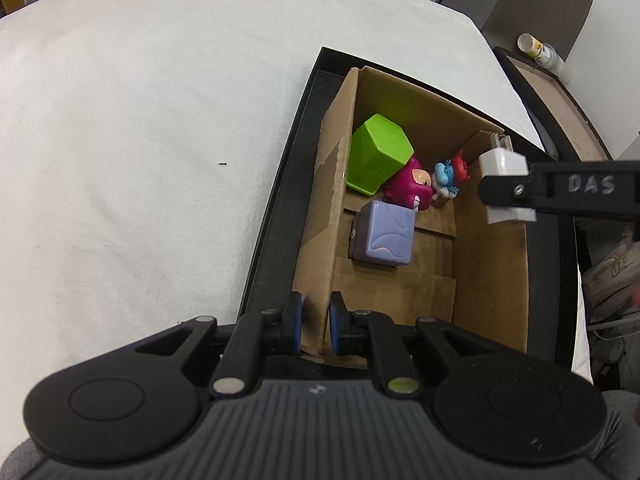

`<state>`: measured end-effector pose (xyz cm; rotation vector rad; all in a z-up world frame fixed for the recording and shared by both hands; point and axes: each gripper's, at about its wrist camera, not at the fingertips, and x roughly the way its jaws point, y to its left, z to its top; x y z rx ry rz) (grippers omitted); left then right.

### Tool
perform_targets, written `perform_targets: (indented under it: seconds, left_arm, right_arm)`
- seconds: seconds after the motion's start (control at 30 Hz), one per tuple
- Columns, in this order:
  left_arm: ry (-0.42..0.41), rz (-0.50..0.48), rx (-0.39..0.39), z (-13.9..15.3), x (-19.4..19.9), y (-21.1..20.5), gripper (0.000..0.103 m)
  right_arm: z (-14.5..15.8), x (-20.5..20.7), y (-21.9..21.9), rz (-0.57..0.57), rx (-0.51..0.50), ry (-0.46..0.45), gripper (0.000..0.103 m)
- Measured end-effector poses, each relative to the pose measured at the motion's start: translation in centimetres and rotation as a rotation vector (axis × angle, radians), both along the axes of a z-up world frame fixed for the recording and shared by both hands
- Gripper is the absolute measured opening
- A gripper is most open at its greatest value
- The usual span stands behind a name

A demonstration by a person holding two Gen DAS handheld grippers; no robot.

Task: Organize rigid objects
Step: 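Lower the charger beside the lavender cube and open the right tool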

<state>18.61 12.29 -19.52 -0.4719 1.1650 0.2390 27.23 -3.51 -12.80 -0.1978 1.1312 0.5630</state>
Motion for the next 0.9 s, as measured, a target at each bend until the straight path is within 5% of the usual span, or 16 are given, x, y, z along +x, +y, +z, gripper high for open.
perform_targets:
  seconds: [0.3,0.9]
  left_arm:
    - [-0.004,-0.002,-0.017,-0.1,0.0,0.2,0.013]
    - [0.004,0.0,0.002,-0.1,0.1,0.0,0.013]
  right_arm:
    - [-1.6,-0.2,0.6,0.006,-0.03,0.033,0.04]
    - [0.7,0.4,-2.4,-0.028,0.055,0.007,0.04]
